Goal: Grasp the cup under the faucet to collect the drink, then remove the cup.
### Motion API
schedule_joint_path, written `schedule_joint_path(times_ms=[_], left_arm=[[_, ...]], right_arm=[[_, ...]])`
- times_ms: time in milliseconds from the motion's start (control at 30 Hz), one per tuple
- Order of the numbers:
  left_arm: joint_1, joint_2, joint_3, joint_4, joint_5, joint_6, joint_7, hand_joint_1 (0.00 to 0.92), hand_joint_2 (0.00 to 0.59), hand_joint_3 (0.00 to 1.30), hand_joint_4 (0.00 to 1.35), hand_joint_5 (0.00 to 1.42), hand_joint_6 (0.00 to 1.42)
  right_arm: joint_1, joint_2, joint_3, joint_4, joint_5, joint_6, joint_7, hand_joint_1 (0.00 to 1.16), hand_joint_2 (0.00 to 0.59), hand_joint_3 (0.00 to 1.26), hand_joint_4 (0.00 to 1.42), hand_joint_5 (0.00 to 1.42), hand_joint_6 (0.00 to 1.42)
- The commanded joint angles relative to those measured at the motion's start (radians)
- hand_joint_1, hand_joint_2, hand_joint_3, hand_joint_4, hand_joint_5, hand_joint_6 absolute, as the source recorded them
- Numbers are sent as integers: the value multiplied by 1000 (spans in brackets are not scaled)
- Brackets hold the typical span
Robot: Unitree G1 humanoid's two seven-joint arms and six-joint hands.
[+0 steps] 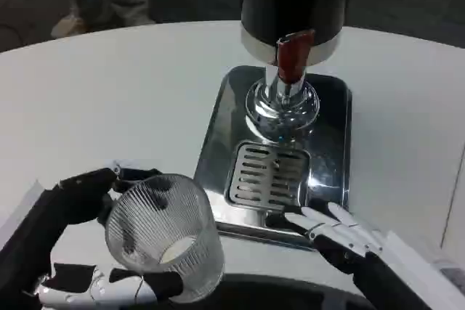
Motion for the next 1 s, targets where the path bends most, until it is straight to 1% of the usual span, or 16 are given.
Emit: schedule_joint_path(times_ms=[33,700,900,1000], left_arm=[[1,-2,4,-16,-18,-23,13,738,0,759,830,974,917],[-1,-3,1,-17,-15,-22,13,737,0,759,831,974,917],[-2,-1,23,1,-24,-25,17,737,0,759,841,974,917],[-10,-5,39,16,-14,-45,31,737,0,759,842,974,918]], right_arm=[[1,3,4,-11,-5,5,7,572,501,164,84,3,0],[23,7,6,-17,-5,0,1,562,494,165,94,4,0],[15,11,24,-11,-14,3,1,559,494,165,94,4,0],[14,17,32,-11,-18,5,-2,558,493,165,94,4,0]])
